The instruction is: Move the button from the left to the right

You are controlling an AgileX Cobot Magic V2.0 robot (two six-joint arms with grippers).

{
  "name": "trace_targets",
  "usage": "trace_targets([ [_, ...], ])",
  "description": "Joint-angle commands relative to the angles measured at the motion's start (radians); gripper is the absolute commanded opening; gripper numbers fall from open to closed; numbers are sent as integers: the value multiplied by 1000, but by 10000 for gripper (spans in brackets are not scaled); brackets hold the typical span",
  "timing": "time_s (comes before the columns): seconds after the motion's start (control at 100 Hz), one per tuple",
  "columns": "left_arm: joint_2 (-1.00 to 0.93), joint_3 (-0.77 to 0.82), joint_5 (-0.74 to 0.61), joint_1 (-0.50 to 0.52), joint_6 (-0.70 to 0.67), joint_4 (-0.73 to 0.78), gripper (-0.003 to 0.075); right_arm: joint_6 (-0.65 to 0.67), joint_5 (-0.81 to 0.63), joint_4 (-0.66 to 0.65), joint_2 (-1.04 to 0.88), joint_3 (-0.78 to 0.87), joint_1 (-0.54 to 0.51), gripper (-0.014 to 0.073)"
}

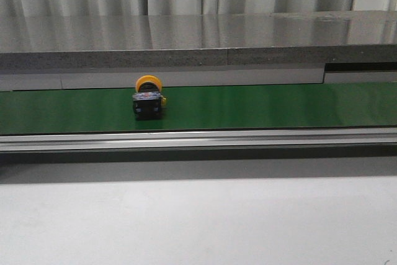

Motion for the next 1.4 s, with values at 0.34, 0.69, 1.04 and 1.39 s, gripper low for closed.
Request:
trace_targets([
  [0.34, 8, -24, -80, -9, -8, -10, -20, -5, -244, -10, -18, -26, 1, -67],
  [0.69, 8, -24, -82, -9, -8, -10, -20, -6, -72, -11, 78, -251, 1, -67],
  [1.04, 8, -24, -82, -9, -8, -10, -21, -6, 434, -11, 431, -626, 1, -67],
  [1.39, 8, -24, -82, -9, -8, -10, -20, -6, 507, 14, 737, -800, 1, -67],
])
